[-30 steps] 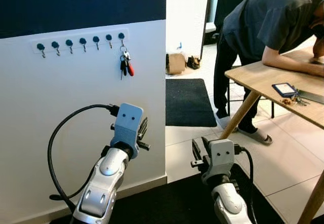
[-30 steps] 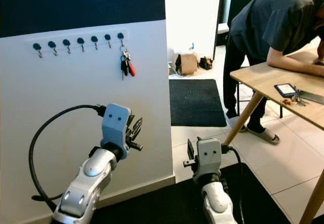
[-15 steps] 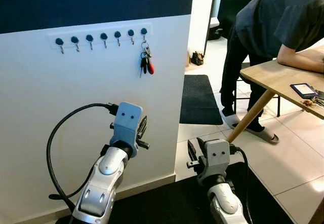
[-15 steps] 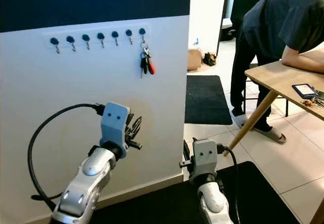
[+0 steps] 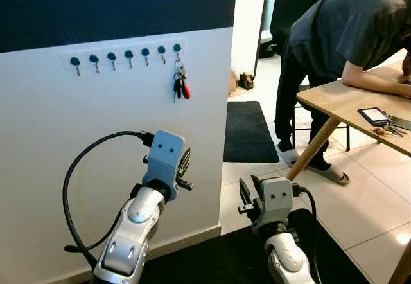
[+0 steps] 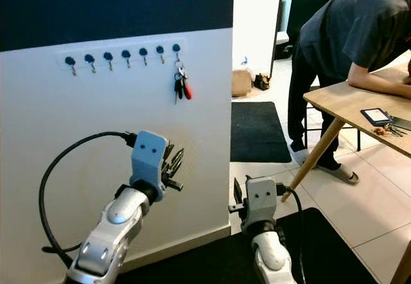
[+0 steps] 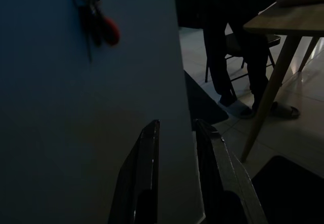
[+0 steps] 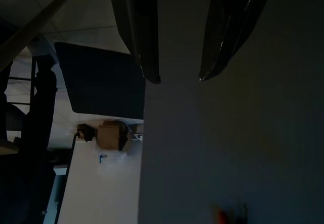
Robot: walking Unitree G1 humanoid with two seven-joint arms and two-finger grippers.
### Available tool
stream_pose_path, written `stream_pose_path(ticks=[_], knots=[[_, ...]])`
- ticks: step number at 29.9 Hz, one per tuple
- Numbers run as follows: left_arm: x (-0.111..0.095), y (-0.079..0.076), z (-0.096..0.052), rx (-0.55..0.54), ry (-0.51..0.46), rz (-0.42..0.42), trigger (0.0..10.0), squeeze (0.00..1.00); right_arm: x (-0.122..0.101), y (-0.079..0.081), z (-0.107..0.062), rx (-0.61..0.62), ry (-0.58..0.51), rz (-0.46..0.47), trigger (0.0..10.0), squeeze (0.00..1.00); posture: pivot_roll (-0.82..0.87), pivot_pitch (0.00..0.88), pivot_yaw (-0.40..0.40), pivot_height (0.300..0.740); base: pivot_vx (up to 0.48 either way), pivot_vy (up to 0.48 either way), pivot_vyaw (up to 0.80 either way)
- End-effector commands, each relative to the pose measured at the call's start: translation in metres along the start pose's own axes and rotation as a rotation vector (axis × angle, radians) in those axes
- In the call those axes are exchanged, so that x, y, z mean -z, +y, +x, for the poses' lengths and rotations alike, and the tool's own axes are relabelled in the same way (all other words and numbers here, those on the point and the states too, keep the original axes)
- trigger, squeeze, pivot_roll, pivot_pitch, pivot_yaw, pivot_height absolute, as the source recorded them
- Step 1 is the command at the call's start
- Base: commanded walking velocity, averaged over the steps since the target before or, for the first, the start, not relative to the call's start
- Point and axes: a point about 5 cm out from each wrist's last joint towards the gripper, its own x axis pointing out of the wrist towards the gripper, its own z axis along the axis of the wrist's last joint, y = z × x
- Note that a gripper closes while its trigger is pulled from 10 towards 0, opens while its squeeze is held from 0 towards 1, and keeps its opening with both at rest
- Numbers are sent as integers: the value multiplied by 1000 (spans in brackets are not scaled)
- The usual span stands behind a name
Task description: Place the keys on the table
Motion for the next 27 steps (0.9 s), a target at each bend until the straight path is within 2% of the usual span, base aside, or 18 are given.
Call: stream_pose_path(ticks=[1, 20, 23, 27], knots=[[-2, -1, -2, 6, -13, 22, 10000, 0, 4, 0, -3, 3, 13, 2, 10000, 0, 106, 94, 69, 740, 469, 0, 0], [-3, -1, -3, 0, -15, 18, 10000, 0, 2, 6, -2, -44, 4, -17, 10000, 0, 107, 89, 66, 740, 420, 0, 0], [-3, 0, -3, -2, -15, 18, 10000, 0, 2, 7, -2, -67, 2, -58, 10000, 0, 107, 89, 65, 740, 361, 0, 0], [-3, 1, -4, -5, -14, 16, 10000, 0, 2, 9, -2, -79, 1, -51, 10000, 0, 108, 92, 66, 740, 309, 0, 606]])
